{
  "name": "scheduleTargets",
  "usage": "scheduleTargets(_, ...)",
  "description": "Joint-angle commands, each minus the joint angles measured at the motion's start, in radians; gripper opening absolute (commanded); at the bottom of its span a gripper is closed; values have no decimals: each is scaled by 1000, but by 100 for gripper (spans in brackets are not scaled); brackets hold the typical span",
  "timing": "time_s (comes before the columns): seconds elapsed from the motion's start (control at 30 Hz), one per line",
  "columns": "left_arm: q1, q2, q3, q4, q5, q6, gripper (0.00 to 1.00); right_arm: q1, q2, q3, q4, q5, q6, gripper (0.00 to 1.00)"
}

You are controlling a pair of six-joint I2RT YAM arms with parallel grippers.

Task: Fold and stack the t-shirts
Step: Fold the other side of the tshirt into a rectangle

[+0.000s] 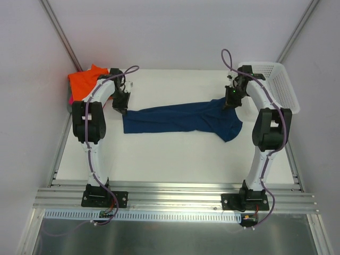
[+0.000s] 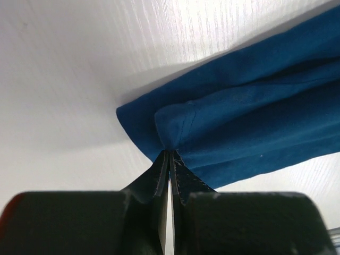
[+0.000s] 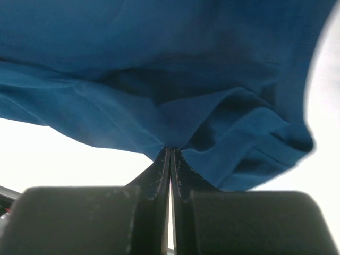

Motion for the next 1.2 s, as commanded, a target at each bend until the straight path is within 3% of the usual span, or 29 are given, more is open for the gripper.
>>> scheduleTargets(0.0,-15,-11,-11,-23,-9,12,0,57,2,53,6,11,-26,0)
scheduleTargets(0.1,-15,-1,-19,-22,-36,-7,0,80,27,57,23,23,-23,0)
scheduleTargets(0.13,-15,8,-19,-22,-41,-5,5,86,34,64,25,28,-22,0)
scheduleTargets(0.17,-17,12,-19,-19,-47,-8,20,87,48,70,25,31,-23,0)
scheduleTargets(0.2,-17,10,-19,-17,-68,-13,53,89,54,77,25,35,-25,0)
scheduleTargets(0.23,-20,12,-18,-16,-78,-16,74,89,57,88,23,49,-23,1)
scheduleTargets(0.27,-21,5,-18,-16,-92,-21,93,90,62,91,22,54,-22,1)
scheduleTargets(0.3,-21,1,-16,-19,-95,-19,99,90,59,94,17,55,-22,12)
scheduleTargets(0.4,-23,-60,-33,-20,-84,-22,99,92,6,70,6,74,-20,61)
scheduleTargets(0.53,-40,-137,-93,-20,-12,-33,99,92,-97,-16,6,75,7,73)
scheduleTargets(0.87,-139,-84,-71,-31,22,-59,99,87,-225,-173,0,34,40,75)
scheduleTargets(1.17,-181,21,-42,-31,82,-77,99,75,-138,-199,17,-18,113,78)
